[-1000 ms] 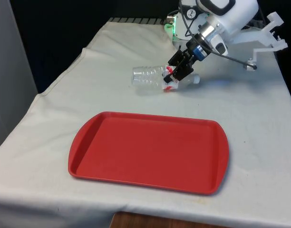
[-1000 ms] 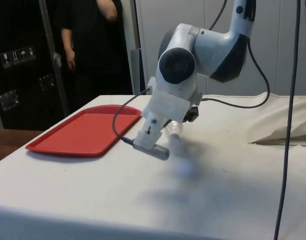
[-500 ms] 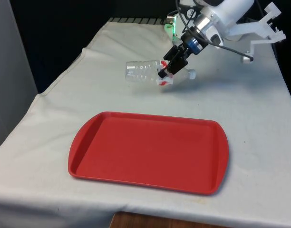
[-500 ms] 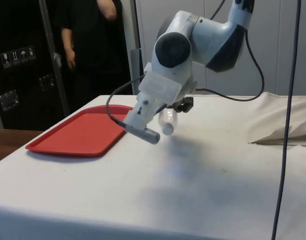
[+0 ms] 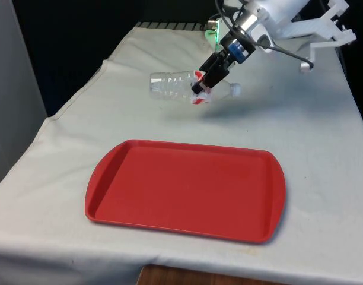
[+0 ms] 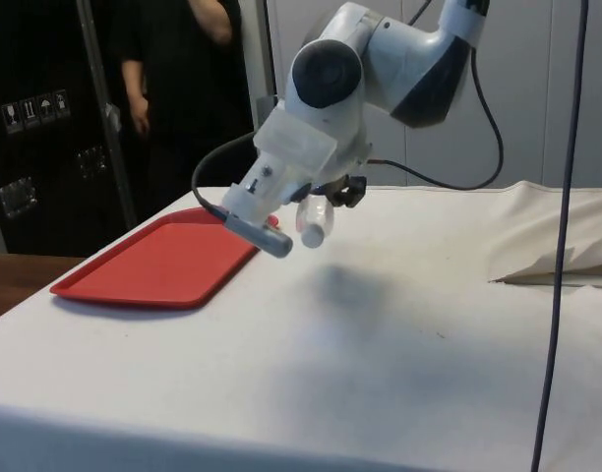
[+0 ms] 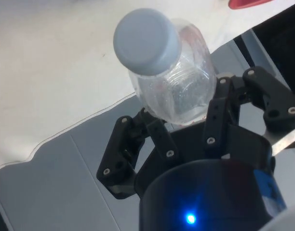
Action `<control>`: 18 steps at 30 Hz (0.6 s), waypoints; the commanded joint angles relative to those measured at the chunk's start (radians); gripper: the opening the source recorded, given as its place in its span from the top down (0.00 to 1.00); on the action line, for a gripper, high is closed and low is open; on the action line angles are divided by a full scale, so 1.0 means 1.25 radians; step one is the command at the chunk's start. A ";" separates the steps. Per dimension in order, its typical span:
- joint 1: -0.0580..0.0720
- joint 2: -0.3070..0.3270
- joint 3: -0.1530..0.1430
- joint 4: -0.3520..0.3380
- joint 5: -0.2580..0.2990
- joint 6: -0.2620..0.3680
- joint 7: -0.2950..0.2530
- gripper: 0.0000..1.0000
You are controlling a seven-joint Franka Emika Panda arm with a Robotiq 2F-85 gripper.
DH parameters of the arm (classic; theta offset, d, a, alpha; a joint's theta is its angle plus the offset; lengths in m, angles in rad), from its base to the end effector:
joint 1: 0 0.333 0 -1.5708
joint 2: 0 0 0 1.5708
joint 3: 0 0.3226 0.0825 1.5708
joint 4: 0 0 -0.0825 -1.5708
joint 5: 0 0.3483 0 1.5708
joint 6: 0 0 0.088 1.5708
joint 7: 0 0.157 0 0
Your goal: Place the bottle upright on the tray.
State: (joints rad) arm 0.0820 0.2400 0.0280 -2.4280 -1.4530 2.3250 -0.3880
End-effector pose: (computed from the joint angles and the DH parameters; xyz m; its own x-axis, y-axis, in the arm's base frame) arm 0.4647 -0.0023 0.1984 -0.0345 0.6791 -0.7333 0.9491 0.2521 0.1888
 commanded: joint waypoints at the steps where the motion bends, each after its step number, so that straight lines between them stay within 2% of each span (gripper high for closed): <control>1: -0.005 -0.002 -0.003 0.002 -0.002 0.015 0.000 0.82; 3: -0.001 -0.001 -0.003 0.002 0.000 0.006 0.001 0.82; 4: -0.006 -0.003 -0.006 0.003 -0.003 0.022 0.005 0.82; 10: -0.005 -0.003 -0.019 0.006 -0.006 0.042 0.027 0.82; 11: -0.002 -0.001 -0.018 0.006 0.000 0.030 0.022 0.82; 13: -0.007 -0.013 -0.024 0.003 0.003 0.049 0.020 0.82; 18: -0.007 -0.027 -0.033 0.000 0.020 0.058 0.010 0.82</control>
State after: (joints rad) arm 0.0790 0.2130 -0.0130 -2.4230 -1.4380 2.3840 -0.3640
